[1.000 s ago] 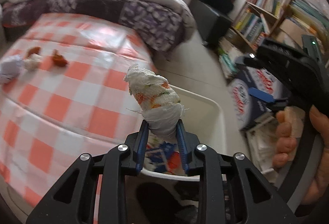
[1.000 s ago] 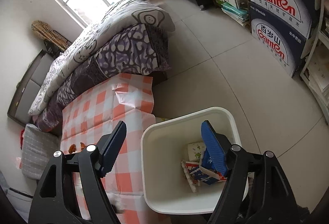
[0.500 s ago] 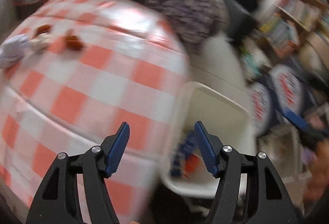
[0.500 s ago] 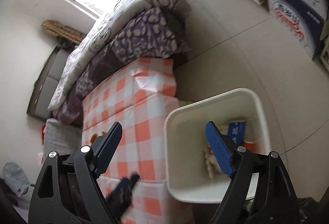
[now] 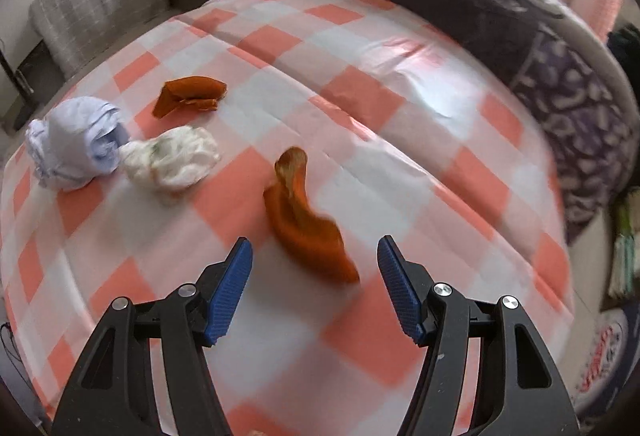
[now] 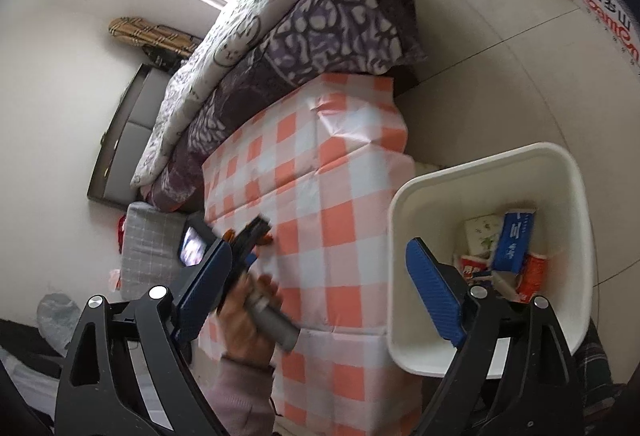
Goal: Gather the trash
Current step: 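Grasp the orange peel on the cloth with the left tool, then grasp the crumpled pale blue plastic bag with the right tool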
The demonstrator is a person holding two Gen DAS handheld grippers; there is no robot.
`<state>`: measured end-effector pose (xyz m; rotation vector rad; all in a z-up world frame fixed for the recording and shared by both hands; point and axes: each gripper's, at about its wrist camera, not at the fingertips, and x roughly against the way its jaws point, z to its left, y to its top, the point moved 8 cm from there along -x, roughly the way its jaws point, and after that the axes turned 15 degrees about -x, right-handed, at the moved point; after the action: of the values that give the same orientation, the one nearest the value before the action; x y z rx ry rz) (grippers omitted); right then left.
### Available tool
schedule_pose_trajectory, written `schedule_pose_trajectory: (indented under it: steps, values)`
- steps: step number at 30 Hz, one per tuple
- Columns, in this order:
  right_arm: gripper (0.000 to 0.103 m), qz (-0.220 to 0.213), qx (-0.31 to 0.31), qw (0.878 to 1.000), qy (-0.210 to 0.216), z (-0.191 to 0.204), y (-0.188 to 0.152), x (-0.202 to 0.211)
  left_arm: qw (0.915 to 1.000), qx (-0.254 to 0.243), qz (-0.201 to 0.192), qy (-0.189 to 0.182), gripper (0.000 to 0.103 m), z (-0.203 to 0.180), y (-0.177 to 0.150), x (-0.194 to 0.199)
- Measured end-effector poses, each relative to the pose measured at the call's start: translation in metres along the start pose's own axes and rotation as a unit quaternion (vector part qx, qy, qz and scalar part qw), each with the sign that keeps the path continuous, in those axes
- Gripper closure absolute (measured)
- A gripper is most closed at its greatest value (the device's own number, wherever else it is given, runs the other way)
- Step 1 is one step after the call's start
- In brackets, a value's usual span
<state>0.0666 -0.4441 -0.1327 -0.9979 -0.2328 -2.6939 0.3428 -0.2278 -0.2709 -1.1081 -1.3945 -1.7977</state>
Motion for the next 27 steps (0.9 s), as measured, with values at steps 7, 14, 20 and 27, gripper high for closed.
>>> schedule_pose_trajectory:
  steps: [7,14,20,27]
  values:
    - [0.018,0.015,0.018,1.0,-0.008,0.009,-0.015,-0.011,0.9996,-0.025,0.0,-0.016,0.081,0.005,0.002,-0.002]
    - [0.018,0.015,0.053,0.998,-0.037,0.023,-0.042,-0.03,0.9965,-0.062,0.011,-0.055,0.086,0.044,-0.064,0.043]
    - [0.018,0.009,0.16,0.983,-0.089,0.052,-0.083,-0.064,0.9967,-0.017,-0.016,-0.078,0.086,0.122,-0.11,0.122]
    - [0.018,0.041,0.383,0.917,-0.106,0.116,-0.175,-0.151,0.9934,0.031,-0.104,-0.036,0.086,0.216,-0.135,0.2]
